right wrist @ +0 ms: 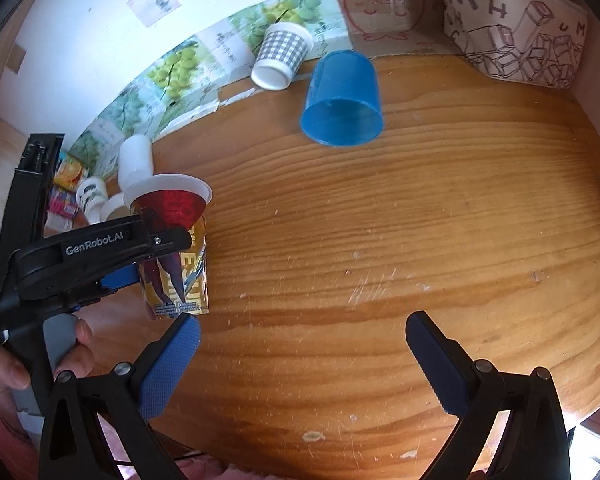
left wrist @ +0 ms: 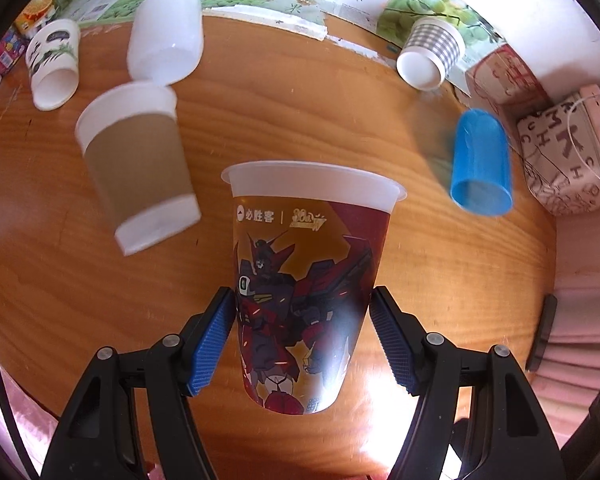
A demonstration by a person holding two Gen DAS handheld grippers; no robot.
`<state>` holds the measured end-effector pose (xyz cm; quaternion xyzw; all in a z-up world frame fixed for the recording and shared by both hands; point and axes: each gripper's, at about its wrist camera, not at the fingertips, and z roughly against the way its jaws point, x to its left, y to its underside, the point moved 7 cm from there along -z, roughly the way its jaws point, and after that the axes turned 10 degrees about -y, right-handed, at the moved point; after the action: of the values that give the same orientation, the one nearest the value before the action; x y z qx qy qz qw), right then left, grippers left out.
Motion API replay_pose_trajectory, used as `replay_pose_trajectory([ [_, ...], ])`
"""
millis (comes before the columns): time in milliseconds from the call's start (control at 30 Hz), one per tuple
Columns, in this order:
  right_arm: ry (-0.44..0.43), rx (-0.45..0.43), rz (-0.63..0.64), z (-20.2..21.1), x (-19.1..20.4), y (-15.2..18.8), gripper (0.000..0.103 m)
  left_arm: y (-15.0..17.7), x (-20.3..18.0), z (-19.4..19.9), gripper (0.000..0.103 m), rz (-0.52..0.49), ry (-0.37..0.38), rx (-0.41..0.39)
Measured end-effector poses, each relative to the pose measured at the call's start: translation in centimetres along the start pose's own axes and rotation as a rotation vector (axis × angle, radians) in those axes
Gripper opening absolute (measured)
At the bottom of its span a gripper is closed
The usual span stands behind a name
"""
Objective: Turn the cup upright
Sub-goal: 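Lift the red printed cup with the right tool and tilt it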
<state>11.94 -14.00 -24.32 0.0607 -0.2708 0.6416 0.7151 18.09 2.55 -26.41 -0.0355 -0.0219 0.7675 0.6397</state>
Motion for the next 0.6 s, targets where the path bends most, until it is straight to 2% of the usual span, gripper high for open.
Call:
replay_pose_trajectory([
  [333,-0.02,0.033,0.054,-0.5,2.5,2.1,0.103,4.0,2.2,1.1,0.073,-0.013,0.024,0.02],
  [600,-0.021,0.059,0.062,-1.2,3.9,3.3,0.103,5.1,3.3,1.1,0.073,-0.026,0.038,0.028],
])
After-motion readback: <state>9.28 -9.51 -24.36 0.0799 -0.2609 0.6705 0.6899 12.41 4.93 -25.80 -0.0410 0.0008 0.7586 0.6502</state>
